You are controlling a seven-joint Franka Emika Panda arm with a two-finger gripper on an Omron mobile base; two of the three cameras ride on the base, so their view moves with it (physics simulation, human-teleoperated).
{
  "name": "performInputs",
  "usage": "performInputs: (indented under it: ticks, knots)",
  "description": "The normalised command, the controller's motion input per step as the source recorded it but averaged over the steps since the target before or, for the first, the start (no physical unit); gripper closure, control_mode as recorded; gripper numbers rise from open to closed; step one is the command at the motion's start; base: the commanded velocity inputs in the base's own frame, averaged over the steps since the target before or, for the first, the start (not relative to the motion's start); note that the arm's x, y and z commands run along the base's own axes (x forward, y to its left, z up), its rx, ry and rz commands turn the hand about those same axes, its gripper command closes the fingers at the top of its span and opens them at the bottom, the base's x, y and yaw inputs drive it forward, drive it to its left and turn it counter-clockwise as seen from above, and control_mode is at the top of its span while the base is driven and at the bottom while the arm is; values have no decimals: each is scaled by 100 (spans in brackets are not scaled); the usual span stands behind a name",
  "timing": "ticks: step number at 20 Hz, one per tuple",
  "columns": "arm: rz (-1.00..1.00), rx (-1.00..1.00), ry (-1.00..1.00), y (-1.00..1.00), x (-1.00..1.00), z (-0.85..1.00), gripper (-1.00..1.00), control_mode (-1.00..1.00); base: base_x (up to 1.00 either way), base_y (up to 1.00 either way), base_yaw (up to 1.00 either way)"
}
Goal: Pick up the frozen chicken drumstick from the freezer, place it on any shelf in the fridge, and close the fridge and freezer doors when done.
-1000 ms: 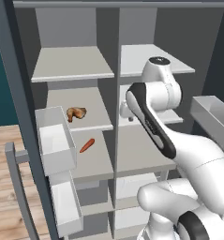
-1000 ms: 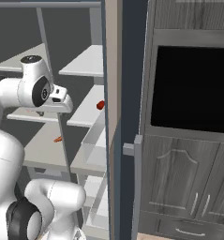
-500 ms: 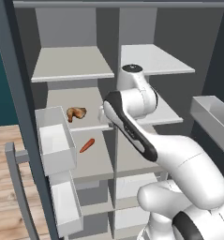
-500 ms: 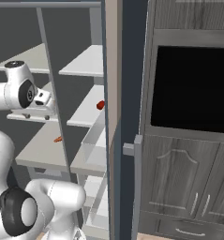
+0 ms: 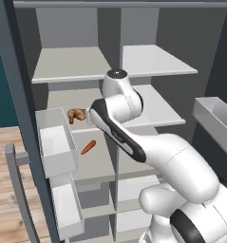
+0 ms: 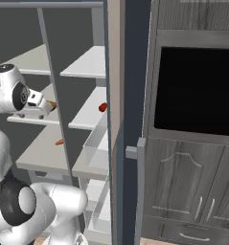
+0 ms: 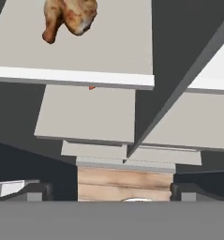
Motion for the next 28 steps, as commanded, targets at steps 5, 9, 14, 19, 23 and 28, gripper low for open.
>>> performInputs:
  ticks: [5, 9, 14, 19, 23, 28]
  knots:
    - [1, 0, -1, 6, 30, -13, -100, -100, 0, 0, 0]
    - [4, 1, -15, 4, 3, -29, -100, -100, 0, 0, 0]
    - [3, 2, -12, 10, 4, -20, -100, -100, 0, 0, 0]
    - [1, 1, -10, 13, 19, -5, -100, -100, 0, 0, 0]
    - [1, 6, -8, 22, 30, 0, -100, -100, 0, 0, 0]
    - [0, 2, 0, 53, 35, 0, -100, -100, 0, 0, 0]
